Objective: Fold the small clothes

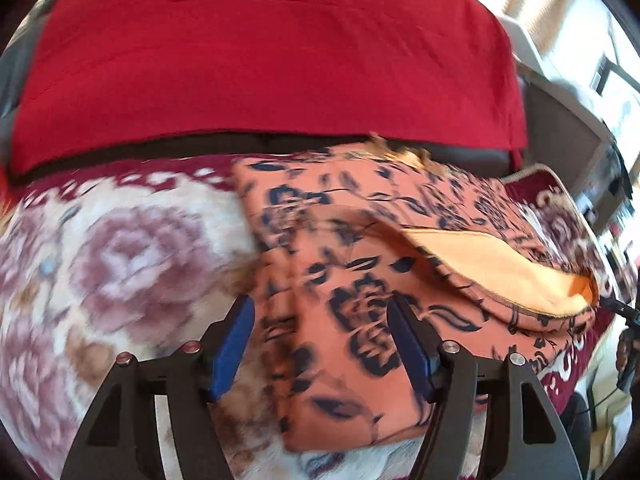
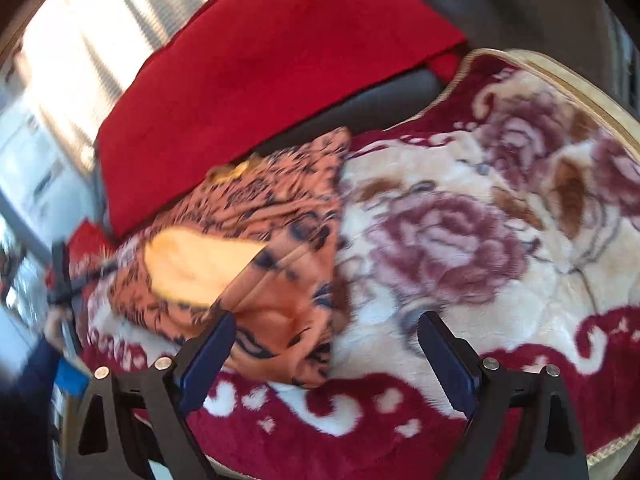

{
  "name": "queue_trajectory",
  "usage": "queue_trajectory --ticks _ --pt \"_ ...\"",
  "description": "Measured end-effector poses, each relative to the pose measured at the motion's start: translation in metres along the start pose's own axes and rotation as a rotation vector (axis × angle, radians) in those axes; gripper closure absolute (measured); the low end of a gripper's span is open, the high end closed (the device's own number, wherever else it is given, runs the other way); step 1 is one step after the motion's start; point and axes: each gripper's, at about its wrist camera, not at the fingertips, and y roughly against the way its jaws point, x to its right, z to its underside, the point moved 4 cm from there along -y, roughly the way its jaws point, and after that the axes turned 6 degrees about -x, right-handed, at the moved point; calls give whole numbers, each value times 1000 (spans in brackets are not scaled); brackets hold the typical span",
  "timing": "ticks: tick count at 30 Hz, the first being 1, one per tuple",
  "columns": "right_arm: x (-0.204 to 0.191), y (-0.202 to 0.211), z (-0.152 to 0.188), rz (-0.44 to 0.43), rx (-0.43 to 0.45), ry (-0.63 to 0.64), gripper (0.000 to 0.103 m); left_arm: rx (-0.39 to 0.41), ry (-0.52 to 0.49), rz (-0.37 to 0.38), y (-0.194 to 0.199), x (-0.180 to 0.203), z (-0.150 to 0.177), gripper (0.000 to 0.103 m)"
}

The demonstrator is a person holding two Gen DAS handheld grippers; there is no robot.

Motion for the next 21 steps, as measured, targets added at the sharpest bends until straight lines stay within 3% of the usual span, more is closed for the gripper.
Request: queue_trajectory --ticks 2,6,10,15,16,18,21 --pt "-4 -9 1 6 -11 26 13 3 -24 7 -7 7 -13 34" --pt "-9 -23 -3 23 -42 79 29 -15 -44 2 -29 11 -33 34" --pt "-18 -34 -10 37 -43 138 29 -33 -77 -14 -40 13 -36 34" --pt "-19 -43 -28 -9 -29 143 30 -39 -82 -11 -50 11 -36 36" --pt "-19 -49 -31 -29 -52 138 34 -40 -83 -16 -49 9 -35 44" --pt "-16 -65 -34 -62 -106 118 71 -51 -73 -23 -55 7 -36 60" --pt "-11 -70 -38 -89 -96 57 89 -36 -58 -28 -52 5 -38 78"
